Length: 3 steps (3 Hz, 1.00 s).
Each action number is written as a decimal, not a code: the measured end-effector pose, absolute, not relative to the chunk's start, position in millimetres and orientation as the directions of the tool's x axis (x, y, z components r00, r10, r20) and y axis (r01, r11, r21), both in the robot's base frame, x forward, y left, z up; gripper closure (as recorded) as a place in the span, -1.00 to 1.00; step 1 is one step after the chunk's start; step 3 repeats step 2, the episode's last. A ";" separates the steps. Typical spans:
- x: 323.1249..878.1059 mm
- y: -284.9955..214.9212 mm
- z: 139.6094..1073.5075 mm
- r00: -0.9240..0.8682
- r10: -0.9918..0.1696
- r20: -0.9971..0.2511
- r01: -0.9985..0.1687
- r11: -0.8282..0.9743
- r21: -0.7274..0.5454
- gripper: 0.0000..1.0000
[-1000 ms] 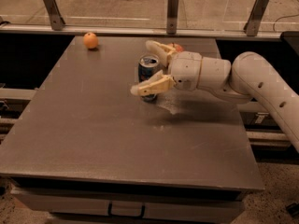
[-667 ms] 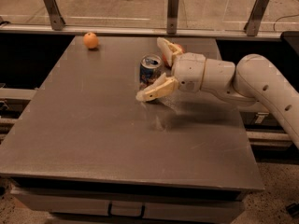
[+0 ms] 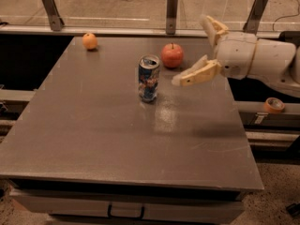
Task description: Place redbull can upright
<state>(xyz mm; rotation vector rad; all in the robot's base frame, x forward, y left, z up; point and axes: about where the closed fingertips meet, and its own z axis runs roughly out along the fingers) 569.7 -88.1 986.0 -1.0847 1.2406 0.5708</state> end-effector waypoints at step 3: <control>549.8 -186.1 1106.4 0.400 -0.332 -0.854 -0.681 0.517 -0.519 -1.00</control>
Offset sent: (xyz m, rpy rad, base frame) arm -0.0168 -0.0667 0.0716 -0.0912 -0.1057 -0.1166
